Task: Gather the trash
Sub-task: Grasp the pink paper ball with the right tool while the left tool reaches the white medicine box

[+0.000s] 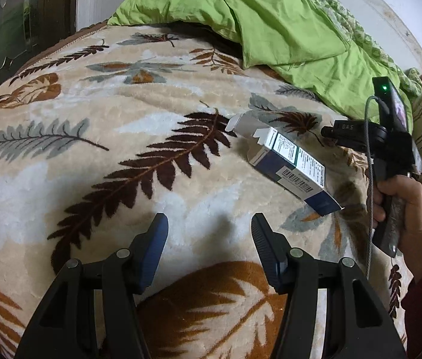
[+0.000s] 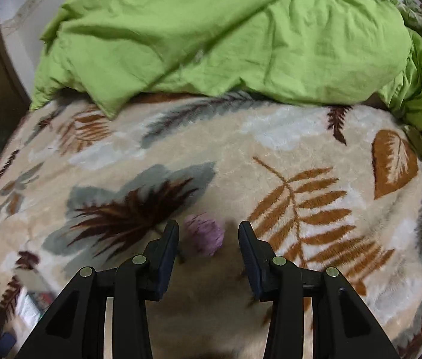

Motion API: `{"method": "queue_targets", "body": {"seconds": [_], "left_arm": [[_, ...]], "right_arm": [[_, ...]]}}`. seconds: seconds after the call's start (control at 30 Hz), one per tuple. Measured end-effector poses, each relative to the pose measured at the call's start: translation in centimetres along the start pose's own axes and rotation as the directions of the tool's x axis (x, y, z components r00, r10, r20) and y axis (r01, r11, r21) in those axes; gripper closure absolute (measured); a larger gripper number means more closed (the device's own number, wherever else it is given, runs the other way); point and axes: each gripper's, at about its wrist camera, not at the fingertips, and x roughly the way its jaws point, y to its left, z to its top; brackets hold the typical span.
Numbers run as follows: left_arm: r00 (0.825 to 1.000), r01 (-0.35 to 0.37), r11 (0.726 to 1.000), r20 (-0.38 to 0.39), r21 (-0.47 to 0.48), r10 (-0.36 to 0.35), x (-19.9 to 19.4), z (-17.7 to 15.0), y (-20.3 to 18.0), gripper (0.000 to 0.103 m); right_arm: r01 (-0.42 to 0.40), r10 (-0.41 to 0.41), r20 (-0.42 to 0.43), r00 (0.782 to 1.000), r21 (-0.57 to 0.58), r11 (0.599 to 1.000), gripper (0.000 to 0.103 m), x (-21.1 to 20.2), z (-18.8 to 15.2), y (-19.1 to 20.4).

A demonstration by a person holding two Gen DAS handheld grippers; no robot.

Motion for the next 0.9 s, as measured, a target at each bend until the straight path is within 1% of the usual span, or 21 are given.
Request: {"method": "queue_targets", "body": {"seconds": [0.03,0.07,0.13,0.17,0.23,0.3,0.43,0.5,0.57,0.6,0.63,0.67,0.7,0.77,0.8,0.87,0.9], "left_arm": [[1.000,0.000,1.000,-0.002,-0.001,0.000,0.1,0.0,0.0,0.046],[1.000,-0.001,1.000,-0.003,-0.001,0.001,0.1,0.0,0.0,0.046],[1.000,-0.003,1.000,-0.001,-0.001,0.003,0.1,0.0,0.1,0.046],[1.000,-0.005,1.000,0.000,-0.003,0.005,0.1,0.1,0.2,0.046],[1.000,-0.003,1.000,0.003,-0.018,0.003,0.0,0.2,0.5,0.046],[1.000,-0.004,0.999,0.011,-0.033,0.004,-0.2,0.4,1.0,0.046],[0.999,0.001,0.997,0.034,-0.071,0.001,-0.9,0.7,2.1,0.046],[0.999,0.005,0.996,0.047,-0.093,-0.001,-1.3,0.9,2.7,0.046],[0.998,0.015,0.994,0.056,-0.112,-0.008,-1.6,1.0,3.1,0.046],[0.998,0.025,0.992,0.064,-0.123,-0.017,-1.9,1.0,3.4,0.046],[0.998,0.028,0.991,0.068,-0.129,-0.020,-2.0,1.0,3.6,0.046],[0.997,0.033,0.990,0.070,-0.134,-0.024,-2.1,1.0,3.8,0.046],[0.997,0.043,0.990,0.066,-0.137,-0.034,-2.2,0.9,3.9,0.046],[0.997,0.069,0.986,0.055,-0.149,-0.061,-2.2,0.7,4.0,0.046],[0.996,0.081,0.985,0.041,-0.151,-0.075,-2.1,0.6,4.0,0.046],[0.995,0.099,0.982,0.020,-0.160,-0.097,-1.8,0.3,4.0,0.046],[0.993,0.116,0.978,0.001,-0.171,-0.117,-1.5,0.1,4.0,0.046]], "right_arm": [[-0.006,0.006,-0.003,1.000,0.006,1.000,0.074,0.3,0.0,-0.1],[-0.016,0.016,-0.001,1.000,0.016,1.000,0.077,0.4,0.1,-0.2],[-0.010,0.009,0.015,1.000,0.024,1.000,0.078,0.2,0.1,0.0],[-0.020,0.020,0.017,1.000,0.022,1.000,0.078,-0.1,-0.1,0.3],[-0.066,0.066,0.015,0.998,0.014,0.998,0.078,-0.6,-0.8,1.2],[-0.096,0.096,0.001,0.995,-0.018,0.995,0.078,-1.3,-2.2,2.8],[-0.169,0.168,-0.021,0.986,-0.030,0.985,0.078,-3.4,-5.6,5.1],[-0.244,0.244,-0.046,0.969,0.004,0.970,0.078,-4.7,-7.6,5.9],[-0.291,0.292,-0.073,0.954,0.019,0.956,0.078,-5.9,-9.6,6.9],[-0.342,0.344,-0.092,0.935,0.038,0.939,0.078,-6.6,-10.6,7.4],[-0.407,0.413,-0.114,0.904,0.066,0.911,0.078,-7.3,-11.6,7.9],[-0.444,0.451,-0.122,0.884,0.085,0.892,0.078,-7.9,-12.3,8.3],[-0.462,0.471,-0.113,0.875,0.098,0.882,0.078,-8.8,-13.0,8.5],[-0.458,0.468,-0.075,0.880,0.120,0.881,0.078,-10.5,-13.9,8.3],[-0.442,0.450,-0.049,0.892,0.128,0.888,0.078,-11.4,-14.2,8.0],[-0.388,0.389,0.016,0.921,0.124,0.914,0.078,-13.2,-14.8,7.6],[-0.365,0.362,0.047,0.931,0.122,0.923,0.078,-14.0,-15.1,7.4]]}}
